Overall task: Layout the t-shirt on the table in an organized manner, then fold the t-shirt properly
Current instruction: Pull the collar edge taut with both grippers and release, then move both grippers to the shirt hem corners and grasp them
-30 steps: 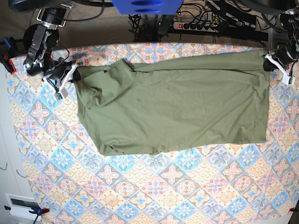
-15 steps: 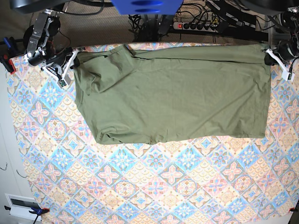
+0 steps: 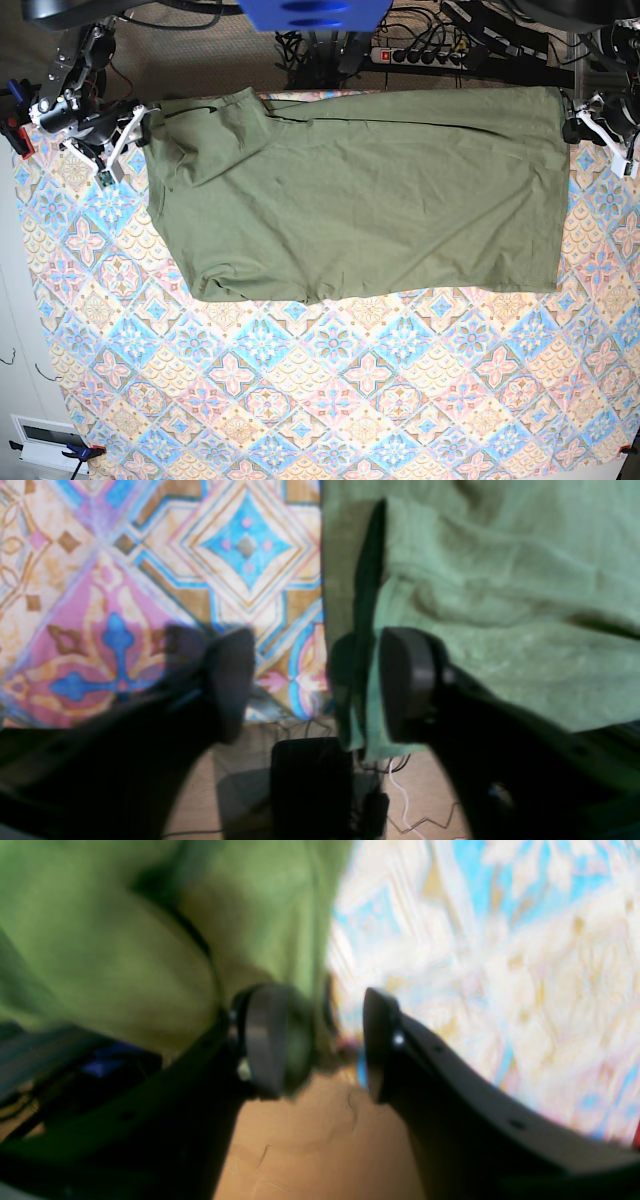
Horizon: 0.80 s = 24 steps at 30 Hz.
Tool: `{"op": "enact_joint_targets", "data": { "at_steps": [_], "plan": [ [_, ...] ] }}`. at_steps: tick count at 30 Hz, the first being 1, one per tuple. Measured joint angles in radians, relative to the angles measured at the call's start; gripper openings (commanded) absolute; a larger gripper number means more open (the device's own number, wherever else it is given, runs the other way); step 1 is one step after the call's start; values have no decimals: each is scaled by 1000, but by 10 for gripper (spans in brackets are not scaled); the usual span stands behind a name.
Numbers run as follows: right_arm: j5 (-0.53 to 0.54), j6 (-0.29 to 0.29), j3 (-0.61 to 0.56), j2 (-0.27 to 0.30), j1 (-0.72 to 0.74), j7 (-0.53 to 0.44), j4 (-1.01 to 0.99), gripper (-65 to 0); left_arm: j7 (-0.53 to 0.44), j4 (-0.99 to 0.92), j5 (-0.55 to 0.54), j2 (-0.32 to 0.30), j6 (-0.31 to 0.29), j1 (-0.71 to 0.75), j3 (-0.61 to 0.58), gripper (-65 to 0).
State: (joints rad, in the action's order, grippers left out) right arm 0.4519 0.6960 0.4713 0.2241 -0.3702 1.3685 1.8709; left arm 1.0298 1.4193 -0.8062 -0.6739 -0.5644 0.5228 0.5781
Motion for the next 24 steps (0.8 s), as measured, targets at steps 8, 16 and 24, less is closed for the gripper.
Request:
{"op": "enact_joint_targets", "data": {
  "at_steps": [8,16,24],
  "plan": [
    [9,0,62,-2,8,-10,-3,-413,-1,0,-100,2,6,-1,169,-189],
    [24,0,60,-3,213,-19,-3,-414,5,1,-106,9,8,-195,183,-189],
    [16,0,-14,3,395,-22,-67,-414,4,-1,60,72,10,-447,151,-189]
  ]
}}
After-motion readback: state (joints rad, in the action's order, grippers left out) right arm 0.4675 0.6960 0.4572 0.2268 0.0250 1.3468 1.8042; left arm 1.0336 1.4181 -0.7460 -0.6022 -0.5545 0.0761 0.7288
